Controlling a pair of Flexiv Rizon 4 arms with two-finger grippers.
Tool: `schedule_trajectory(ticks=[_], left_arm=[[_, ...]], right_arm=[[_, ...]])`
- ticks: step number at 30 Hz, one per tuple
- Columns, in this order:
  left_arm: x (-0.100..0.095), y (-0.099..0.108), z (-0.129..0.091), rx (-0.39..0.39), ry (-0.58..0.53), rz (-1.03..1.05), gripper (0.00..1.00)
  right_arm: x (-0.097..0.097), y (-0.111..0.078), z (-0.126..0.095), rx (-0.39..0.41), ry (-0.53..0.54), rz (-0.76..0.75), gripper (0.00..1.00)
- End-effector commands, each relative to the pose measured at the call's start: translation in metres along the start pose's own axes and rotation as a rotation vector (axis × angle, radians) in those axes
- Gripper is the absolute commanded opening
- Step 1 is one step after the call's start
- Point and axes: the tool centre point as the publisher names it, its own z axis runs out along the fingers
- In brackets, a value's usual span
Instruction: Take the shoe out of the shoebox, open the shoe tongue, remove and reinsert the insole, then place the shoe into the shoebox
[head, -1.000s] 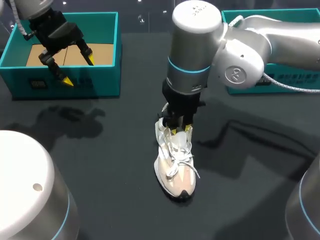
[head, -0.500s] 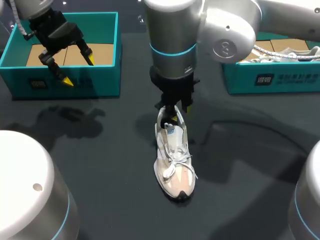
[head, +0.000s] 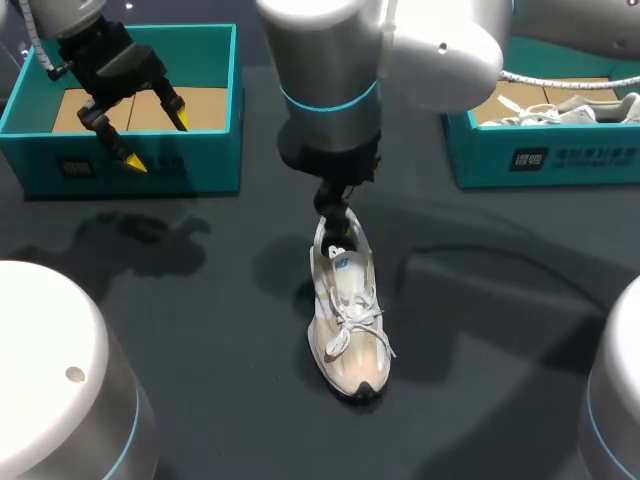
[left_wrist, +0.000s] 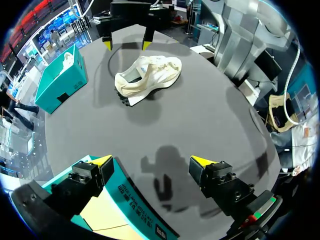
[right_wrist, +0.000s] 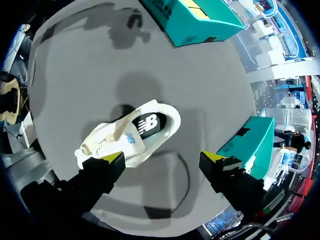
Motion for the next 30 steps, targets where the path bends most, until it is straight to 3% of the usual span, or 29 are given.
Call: schedule_trajectory(ticks=[1,8,13,30], left_arm=[[0.001,0.0,0.0,-0.002,0.0,0.001,1.0],[0.001,0.0,0.0,-0.002,0.0,0.001,1.0],[0.001,0.0,0.0,-0.002,0.0,0.001,1.0],[0.001,0.0,0.0,-0.002,0.0,0.001,1.0]], right_arm=[[-0.004,-0.013,0.002,-0.057,0.019,-0.036,1.0],[-0.004,-0.013,0.002,-0.057,0.019,-0.036,1.0],[-0.008,0.002,0.003,-0.068,-0.016,-0.171,1.0],[-0.026,0.024,0.004,-0.102,-0.076,-0.492,1.0]])
